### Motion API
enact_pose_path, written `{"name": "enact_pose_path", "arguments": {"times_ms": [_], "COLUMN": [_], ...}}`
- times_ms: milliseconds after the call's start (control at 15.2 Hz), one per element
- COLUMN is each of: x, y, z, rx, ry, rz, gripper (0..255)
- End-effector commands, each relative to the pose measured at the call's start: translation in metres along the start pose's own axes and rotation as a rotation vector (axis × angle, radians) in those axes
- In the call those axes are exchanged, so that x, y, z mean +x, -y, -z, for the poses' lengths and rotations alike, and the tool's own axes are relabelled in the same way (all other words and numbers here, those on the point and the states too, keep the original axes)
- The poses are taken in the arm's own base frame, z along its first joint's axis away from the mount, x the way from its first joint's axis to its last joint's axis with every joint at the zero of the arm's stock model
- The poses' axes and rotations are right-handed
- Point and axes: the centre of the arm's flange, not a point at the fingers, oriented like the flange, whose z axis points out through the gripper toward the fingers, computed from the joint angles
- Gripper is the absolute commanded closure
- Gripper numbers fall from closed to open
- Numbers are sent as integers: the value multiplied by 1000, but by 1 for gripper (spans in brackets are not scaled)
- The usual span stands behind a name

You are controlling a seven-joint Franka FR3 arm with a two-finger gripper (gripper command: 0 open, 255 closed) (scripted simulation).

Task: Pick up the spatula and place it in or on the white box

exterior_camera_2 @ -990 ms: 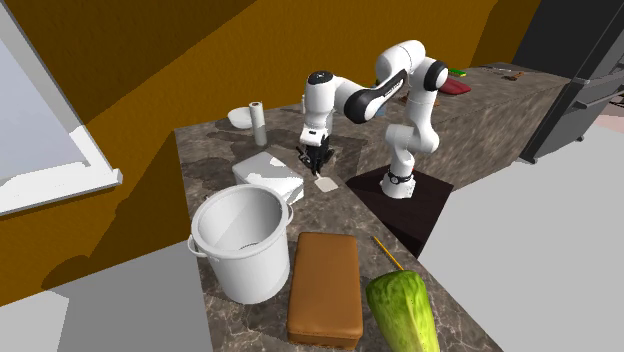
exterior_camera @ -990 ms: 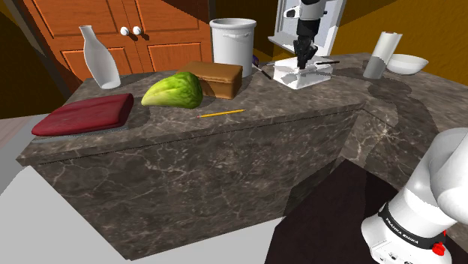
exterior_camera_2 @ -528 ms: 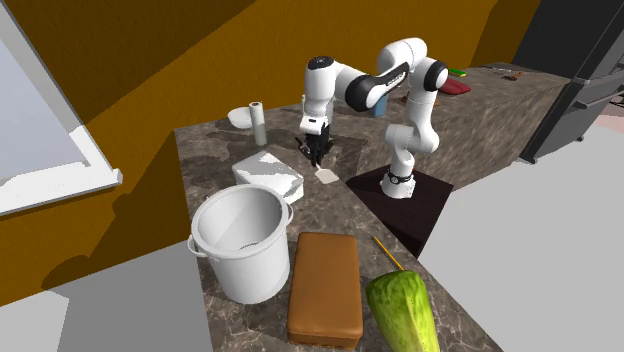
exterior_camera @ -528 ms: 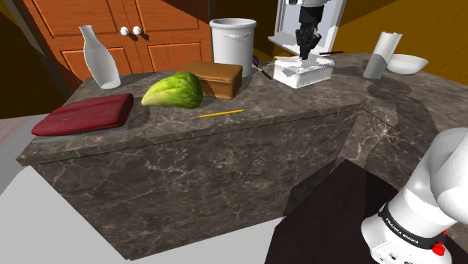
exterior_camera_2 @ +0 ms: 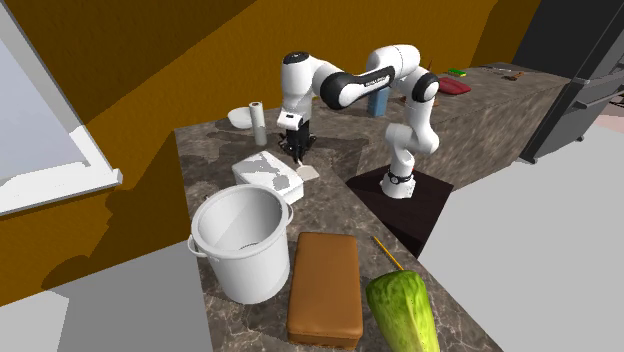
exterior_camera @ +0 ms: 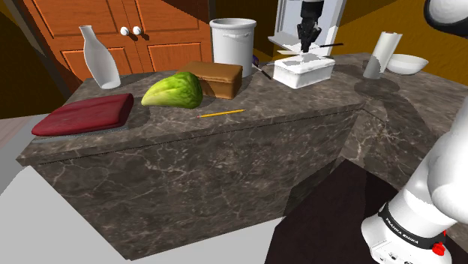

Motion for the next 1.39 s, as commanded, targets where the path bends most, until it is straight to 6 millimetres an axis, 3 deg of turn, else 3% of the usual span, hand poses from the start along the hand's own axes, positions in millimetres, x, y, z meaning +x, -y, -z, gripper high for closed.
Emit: {"name": "enact_pose_path", "arguments": {"times_ms": [0,396,1320], "x": [-15,-56,-52], "y": [-22,-84,-84], "z": [3,3,-71], "rx": [0,0,0], "ry": [0,0,0], "rz": [3,3,3], "gripper": [255,255,255]}}
